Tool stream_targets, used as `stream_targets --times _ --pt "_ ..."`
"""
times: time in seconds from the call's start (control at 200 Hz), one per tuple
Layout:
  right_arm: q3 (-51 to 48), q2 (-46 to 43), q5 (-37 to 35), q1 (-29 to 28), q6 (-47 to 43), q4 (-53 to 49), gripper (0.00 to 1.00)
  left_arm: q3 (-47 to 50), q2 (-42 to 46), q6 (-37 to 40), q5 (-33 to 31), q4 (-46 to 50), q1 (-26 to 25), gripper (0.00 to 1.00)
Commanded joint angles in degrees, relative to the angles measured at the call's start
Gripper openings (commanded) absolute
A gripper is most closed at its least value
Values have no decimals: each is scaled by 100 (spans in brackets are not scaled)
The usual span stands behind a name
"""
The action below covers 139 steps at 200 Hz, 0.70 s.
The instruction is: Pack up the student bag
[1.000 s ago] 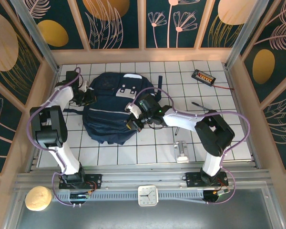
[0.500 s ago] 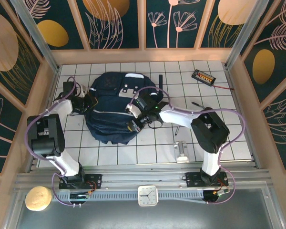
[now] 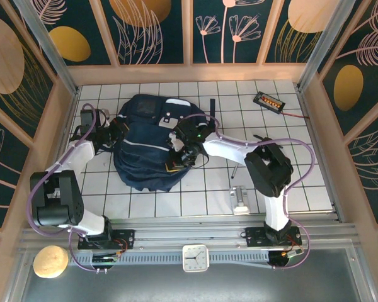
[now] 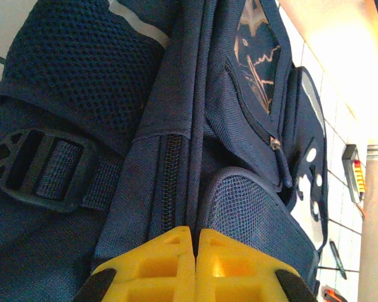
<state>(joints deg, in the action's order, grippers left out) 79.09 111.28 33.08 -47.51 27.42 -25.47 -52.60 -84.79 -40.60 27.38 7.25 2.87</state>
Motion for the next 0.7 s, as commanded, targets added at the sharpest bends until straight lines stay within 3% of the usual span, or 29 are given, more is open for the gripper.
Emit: stream_targets --times 0.0,0.145,0.455,0.691 --pt "114 -503 43 5 1020 1657 0 240 319 -82 760 634 -288 0" --pt "689 -185 450 62 1171 1059 0 385 437 -81 712 645 -296 0" --pt "702 -309 1024 234 2250 1230 0 488 776 -157 322 709 -305 0" --pt "-345 -893 1458 699 3930 1793 0 524 1024 61 106 760 -305 0"
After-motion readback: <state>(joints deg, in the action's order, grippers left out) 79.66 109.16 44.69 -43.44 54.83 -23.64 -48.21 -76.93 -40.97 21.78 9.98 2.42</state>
